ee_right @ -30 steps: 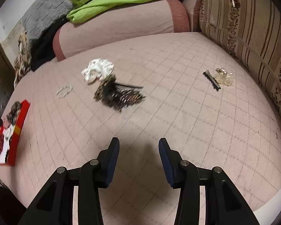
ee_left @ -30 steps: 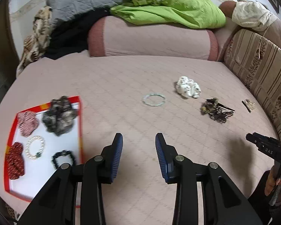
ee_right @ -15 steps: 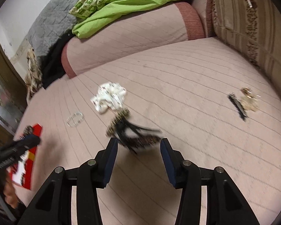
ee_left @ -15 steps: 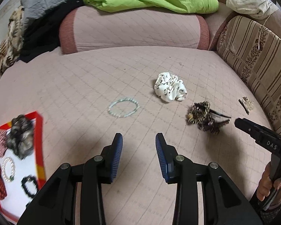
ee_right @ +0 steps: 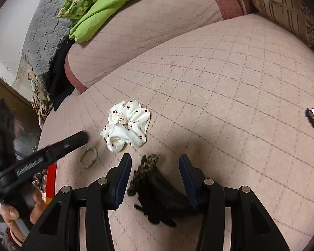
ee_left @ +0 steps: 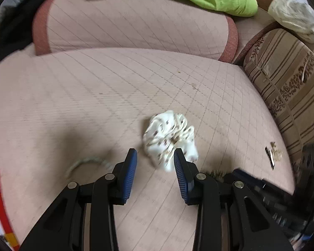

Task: Organize jewelry
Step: 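Grasp the white polka-dot scrunchie with left tool while right tool grasps gold-brown beaded bracelet, then carry the white scrunchie and beaded bracelet over the tray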

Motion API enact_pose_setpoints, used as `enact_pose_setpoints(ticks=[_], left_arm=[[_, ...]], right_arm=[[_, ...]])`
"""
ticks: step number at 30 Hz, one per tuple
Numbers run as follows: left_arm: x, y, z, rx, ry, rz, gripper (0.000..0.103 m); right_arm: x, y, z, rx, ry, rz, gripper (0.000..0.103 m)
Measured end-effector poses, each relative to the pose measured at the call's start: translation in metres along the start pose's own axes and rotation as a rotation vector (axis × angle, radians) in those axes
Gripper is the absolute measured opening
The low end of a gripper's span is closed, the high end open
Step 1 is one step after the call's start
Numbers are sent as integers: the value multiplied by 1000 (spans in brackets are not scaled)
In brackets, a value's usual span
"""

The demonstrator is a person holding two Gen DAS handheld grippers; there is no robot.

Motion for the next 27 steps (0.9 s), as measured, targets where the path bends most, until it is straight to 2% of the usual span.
enact_pose_setpoints(ticks=[5, 8, 10, 11, 13, 14, 16, 17, 18, 27], left_arm=[[3, -34, -12, -55, 29, 24, 42], [6, -48, -13, -78, 30, 40, 42], [7, -52, -12, -89, 25, 50, 42], [8, -55, -12, -92, 20, 48, 42], [7, -57, -12, -93, 11, 45, 42], [8, -57, -12, -91, 7, 44, 42], [9, -58, -13, -92, -1, 52, 36], [9, -58, -12, -97, -4, 58, 20], [10, -58, -11, -111, -1, 70, 13], [15, -30, -5, -54, -20, 81, 9]], right_arm=[[1, -14, -1, -29, -2, -10, 51], [3, -20, 1, -40, -5, -17, 50], [4, -23, 2, -42, -7, -28, 39], [4, -23, 0, -43, -7, -35, 38], [1, -23, 0, -37, 3, -49, 26], [-1, -22, -1, -34, 9, -54, 24], [-5, -20, -1, -26, 23, -56, 18], [-7, -19, 0, -21, 30, -59, 16], [-8, -17, 0, -16, 30, -65, 15], [-17, 3, -2, 30, 5, -167, 11]])
Point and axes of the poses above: each gripper's, at about its wrist camera, not at the fingertips, and y roughly against the way its jaws point, x to its right, z to its underside, the point moved 8 cm from there along -y, roughly the way its jaws point, and after that the axes turned 5 degrees about -x, right-handed, at the moved point
